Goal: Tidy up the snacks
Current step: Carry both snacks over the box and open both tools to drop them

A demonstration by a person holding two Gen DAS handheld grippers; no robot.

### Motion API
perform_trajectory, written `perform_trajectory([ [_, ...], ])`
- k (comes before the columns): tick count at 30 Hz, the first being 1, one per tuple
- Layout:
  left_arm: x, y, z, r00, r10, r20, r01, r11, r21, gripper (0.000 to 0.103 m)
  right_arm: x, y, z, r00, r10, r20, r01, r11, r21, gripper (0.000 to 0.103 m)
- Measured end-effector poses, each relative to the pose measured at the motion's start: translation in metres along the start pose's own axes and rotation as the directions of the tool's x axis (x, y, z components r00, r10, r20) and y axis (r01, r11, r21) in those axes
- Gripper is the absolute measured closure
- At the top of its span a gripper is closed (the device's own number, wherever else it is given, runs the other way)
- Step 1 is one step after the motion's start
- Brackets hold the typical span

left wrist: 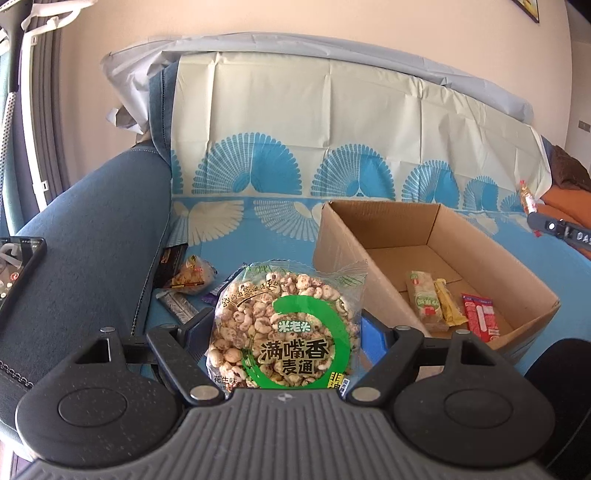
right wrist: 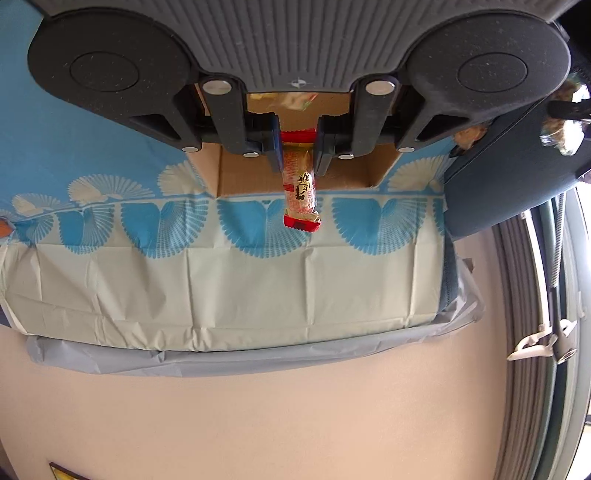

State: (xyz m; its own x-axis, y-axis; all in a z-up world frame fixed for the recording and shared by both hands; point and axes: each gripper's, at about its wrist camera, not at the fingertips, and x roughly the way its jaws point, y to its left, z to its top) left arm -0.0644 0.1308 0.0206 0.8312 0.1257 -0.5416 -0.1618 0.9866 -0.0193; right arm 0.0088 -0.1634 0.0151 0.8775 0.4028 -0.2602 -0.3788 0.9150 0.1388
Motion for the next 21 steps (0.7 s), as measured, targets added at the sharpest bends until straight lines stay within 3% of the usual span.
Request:
perform_trajectory([
  [7, -0.012, -0.037, 0.046, 0.996, -0.070, 0.053, 0.070, 0.997, 0.014, 0.019, 0.016, -0.032, -0.007, 0.999, -0.026, -0.020, 0.029, 0.986, 0.163, 0.085],
  [21, 0.025, -0.154, 0.145, 0.964, -0.223, 0.145, 0.209, 0.972, 0.106, 0.019, 0.024, -0.029, -0.009, 0.997, -0.051, -0.063, 0.059, 0.989, 0.136, 0.085],
])
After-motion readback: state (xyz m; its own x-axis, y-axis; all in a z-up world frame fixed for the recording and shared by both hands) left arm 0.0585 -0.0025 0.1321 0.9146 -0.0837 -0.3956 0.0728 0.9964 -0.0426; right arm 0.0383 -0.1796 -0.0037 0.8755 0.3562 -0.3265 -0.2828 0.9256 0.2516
